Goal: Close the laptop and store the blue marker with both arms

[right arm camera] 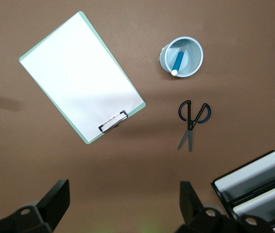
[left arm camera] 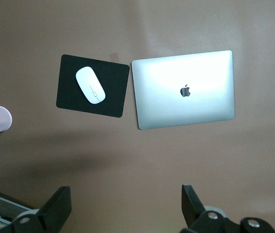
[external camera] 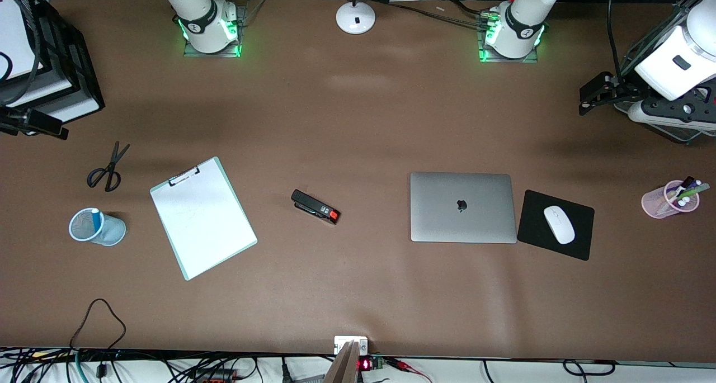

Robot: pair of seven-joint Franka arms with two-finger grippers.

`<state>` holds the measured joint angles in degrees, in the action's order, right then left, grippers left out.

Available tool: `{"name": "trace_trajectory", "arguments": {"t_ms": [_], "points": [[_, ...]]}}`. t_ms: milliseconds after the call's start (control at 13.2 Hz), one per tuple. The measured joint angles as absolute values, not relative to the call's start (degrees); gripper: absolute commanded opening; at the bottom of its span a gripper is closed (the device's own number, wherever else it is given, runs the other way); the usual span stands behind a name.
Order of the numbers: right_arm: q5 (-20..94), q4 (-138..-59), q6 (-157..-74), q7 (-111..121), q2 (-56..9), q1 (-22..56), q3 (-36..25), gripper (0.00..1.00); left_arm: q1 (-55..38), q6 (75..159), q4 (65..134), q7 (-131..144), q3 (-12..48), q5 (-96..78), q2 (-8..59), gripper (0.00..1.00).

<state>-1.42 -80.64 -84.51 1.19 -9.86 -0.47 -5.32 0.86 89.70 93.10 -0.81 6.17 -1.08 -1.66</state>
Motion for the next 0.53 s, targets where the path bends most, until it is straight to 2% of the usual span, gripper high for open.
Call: {"name": "trace_trajectory", "arguments": {"t_ms": [531], "points": [[-1.4,-88.9,-90.6,0.7,-4.7,-0.4,-5.3,1.00,0.9,89.6,93.1,-0.8,6.2,-1.1,-1.7,1.00]]}}
